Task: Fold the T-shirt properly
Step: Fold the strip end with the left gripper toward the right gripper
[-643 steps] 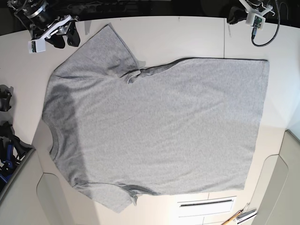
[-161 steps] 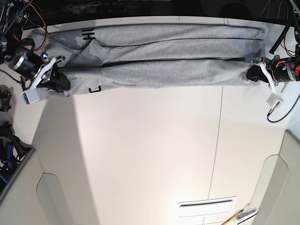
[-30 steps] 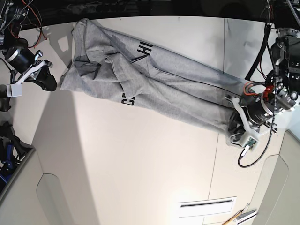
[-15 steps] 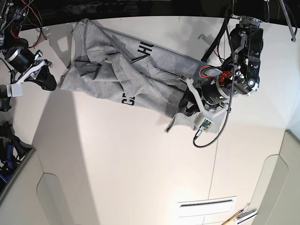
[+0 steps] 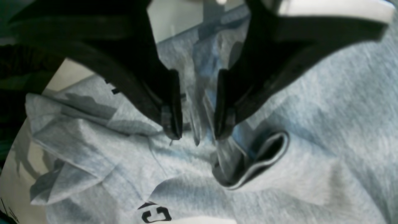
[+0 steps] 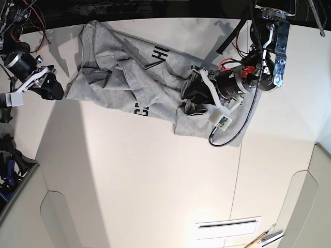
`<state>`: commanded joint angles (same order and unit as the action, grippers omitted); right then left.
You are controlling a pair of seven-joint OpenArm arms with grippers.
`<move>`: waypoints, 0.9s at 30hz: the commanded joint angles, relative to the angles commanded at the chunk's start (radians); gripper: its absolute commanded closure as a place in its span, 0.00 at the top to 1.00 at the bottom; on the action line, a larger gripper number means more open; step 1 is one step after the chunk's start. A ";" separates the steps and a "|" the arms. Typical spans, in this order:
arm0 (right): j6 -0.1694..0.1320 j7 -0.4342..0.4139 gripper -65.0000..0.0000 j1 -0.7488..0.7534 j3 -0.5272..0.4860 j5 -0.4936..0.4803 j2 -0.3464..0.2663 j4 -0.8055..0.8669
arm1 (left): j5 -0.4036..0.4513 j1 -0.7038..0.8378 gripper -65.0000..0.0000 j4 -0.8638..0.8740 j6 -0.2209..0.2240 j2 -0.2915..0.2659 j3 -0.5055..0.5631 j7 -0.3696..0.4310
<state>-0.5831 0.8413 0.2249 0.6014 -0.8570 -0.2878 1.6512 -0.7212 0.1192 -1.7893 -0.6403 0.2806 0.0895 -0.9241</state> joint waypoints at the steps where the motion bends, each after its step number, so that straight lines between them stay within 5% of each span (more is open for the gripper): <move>1: 0.000 0.000 0.31 0.000 0.006 0.000 0.000 0.000 | 0.000 0.000 0.34 -0.006 0.000 0.000 0.000 0.000; 6: 0.000 0.000 0.31 0.000 0.016 0.001 0.000 0.000 | 0.023 0.001 0.56 -0.042 0.001 0.000 0.000 -0.027; 21: 0.000 -0.006 0.31 0.000 0.016 -0.007 0.000 0.000 | 0.245 0.114 0.55 -0.042 0.004 -0.001 0.001 0.064; 27: 0.000 -0.008 0.31 0.000 0.016 -0.008 0.000 0.000 | 0.283 0.116 0.14 -0.042 0.008 0.000 0.001 0.074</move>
<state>-0.5835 0.8337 0.2245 0.6178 -0.8650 -0.2874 1.6512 -0.4377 0.2356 -1.8313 -0.6319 0.2802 0.0906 -0.8497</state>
